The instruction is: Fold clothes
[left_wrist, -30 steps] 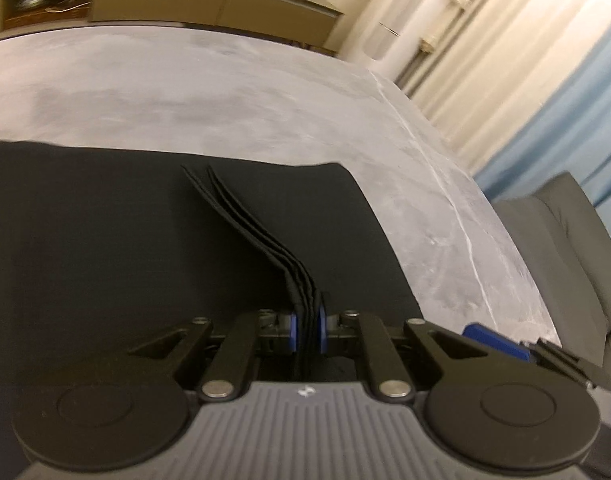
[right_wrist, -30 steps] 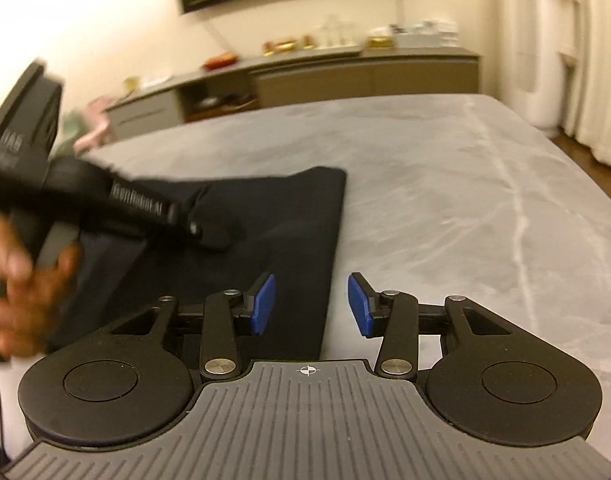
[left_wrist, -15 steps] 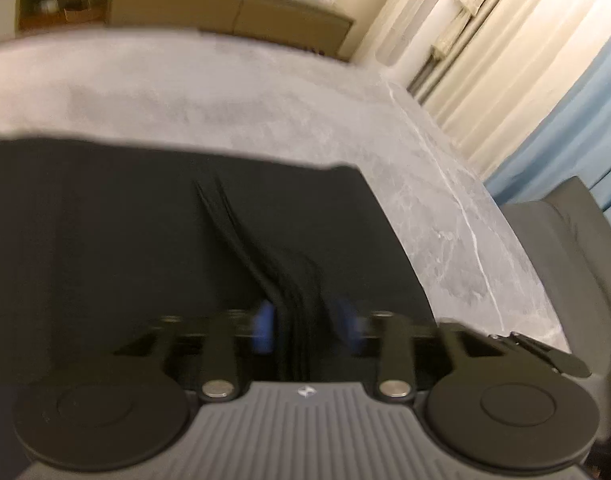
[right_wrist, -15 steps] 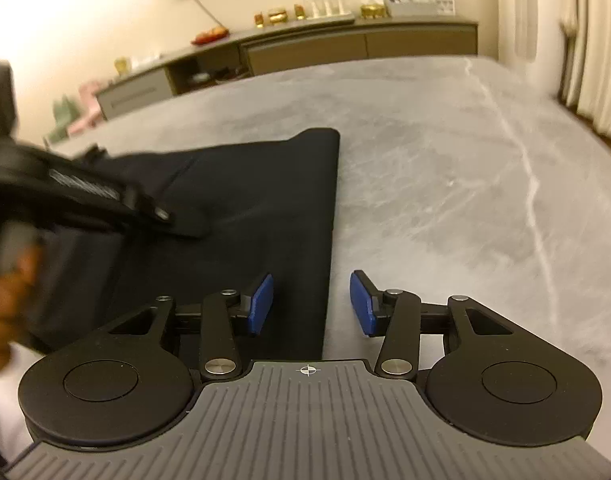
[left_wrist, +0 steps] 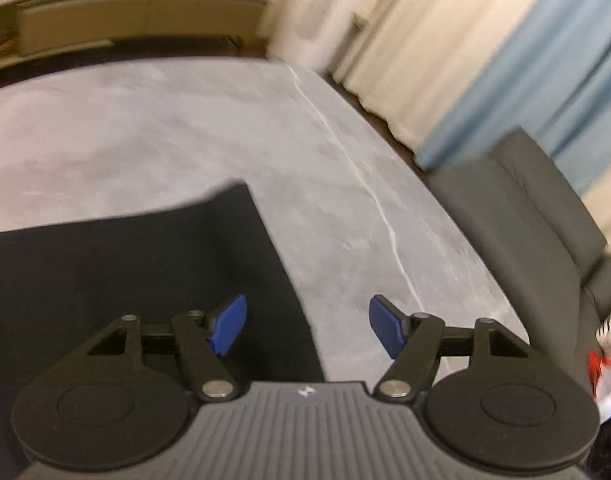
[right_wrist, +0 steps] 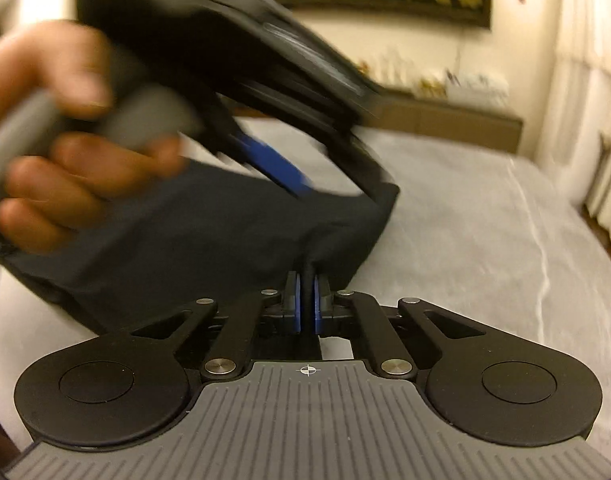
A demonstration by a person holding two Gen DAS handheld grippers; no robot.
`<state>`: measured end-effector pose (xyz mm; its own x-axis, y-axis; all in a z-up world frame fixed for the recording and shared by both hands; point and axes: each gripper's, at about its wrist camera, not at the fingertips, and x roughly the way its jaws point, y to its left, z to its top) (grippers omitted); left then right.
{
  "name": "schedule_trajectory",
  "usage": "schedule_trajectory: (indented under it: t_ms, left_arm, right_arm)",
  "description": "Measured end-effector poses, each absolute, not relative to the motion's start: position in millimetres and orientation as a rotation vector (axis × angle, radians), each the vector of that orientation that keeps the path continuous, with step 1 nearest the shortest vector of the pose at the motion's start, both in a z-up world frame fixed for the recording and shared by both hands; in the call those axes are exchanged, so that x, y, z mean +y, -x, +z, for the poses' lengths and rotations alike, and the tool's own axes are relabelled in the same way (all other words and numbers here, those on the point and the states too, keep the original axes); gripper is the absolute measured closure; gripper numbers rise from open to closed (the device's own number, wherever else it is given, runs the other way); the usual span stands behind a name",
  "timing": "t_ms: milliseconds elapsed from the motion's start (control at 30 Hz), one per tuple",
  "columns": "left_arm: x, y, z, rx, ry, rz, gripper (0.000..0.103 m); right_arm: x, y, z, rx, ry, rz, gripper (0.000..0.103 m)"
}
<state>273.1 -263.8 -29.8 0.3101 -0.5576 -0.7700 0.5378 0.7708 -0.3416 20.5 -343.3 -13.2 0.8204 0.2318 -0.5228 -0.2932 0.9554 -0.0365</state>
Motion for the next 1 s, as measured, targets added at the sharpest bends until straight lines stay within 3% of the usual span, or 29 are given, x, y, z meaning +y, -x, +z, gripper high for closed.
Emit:
schedule_trajectory:
  t_ms: [33,67,100,133,167,233,400,467,633,1000]
  left_arm:
    - [-261,-271,-30,1.015,-0.003,-0.708,0.089]
    - [-255,-267,-28,0.995,-0.024,-0.684,0.093]
    - [-248,-264,-27,0.974,-0.045,-0.661,0.093]
    - [-242,-260,-25,0.953,-0.066,-0.638,0.093]
    - [-226,-257,-20,0.93,-0.045,-0.624,0.093]
    - [-182,-251,-8,0.89,0.028,-0.593,0.093]
    - [-86,-251,-26,0.922,0.137,-0.454,0.092]
    - [-75,-255,-47,0.958,0.137,-0.415,0.088]
    - [-59,-251,-72,0.961,0.187,-0.381,0.08]
    - [-69,-247,-58,0.846,0.126,-0.259,0.092]
  right_arm:
    - [-342,-19,-13,0.525,0.123,0.297,0.1]
    - [-341,-18,-14,0.514,0.124,0.31,0.1]
    - [-340,-19,-15,0.508,0.118,0.316,0.1]
    - [-341,-19,-16,0.508,0.103,0.322,0.093]
    - [-342,-20,-16,0.507,0.081,0.327,0.078]
    - [-347,-19,-11,0.495,0.013,0.352,0.068]
    - [-352,-21,-5,0.494,-0.155,0.509,0.071]
    - [-343,-30,-14,0.534,-0.146,0.539,0.083]
    - [-300,-39,-42,0.632,-0.026,0.566,0.085]
    - [-276,-42,-50,0.646,0.073,0.53,0.084]
